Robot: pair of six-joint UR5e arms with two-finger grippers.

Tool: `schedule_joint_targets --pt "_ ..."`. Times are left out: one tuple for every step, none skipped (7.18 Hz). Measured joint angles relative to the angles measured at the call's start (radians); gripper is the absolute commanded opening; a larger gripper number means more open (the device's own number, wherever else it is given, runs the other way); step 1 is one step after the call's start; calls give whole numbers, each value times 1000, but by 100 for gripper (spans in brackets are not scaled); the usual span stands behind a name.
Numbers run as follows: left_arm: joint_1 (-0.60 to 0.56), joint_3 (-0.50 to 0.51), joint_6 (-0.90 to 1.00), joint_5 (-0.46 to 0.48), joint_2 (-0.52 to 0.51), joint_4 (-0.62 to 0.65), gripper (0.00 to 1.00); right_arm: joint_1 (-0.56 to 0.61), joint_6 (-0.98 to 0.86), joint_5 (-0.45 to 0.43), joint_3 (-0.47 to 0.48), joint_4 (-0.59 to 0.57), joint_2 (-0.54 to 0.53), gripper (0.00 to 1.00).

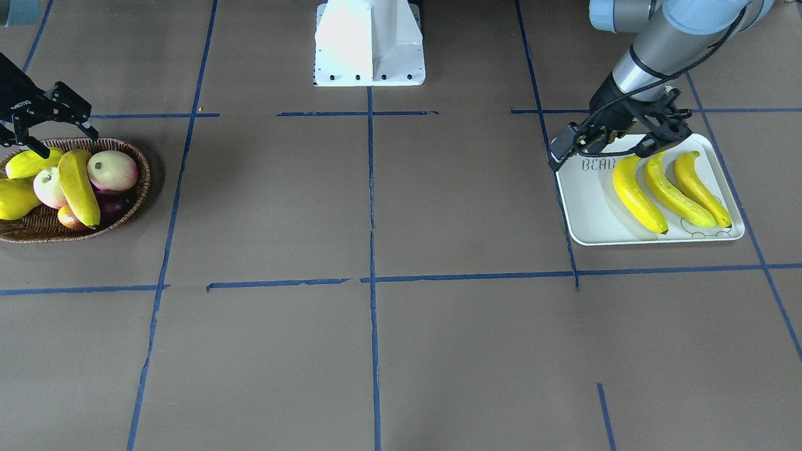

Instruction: Transfer all bananas from basket to plate

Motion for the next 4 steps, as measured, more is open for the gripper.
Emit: schedule_joint_targets --pt "12 1 -13 1 -15 8 100 -8 -47 -11 -26 -2 0 99" --pt "17 1 -18 1 -21 11 100 -27 -67 -30 -44 -3 0 93" --pt "19 2 -19 0 -23 11 100 -44 -75 -50 -55 -4 -1 81" --pt "19 2 -20 -1 -24 12 100 -54 -78 -62 -61 -5 -1 50"
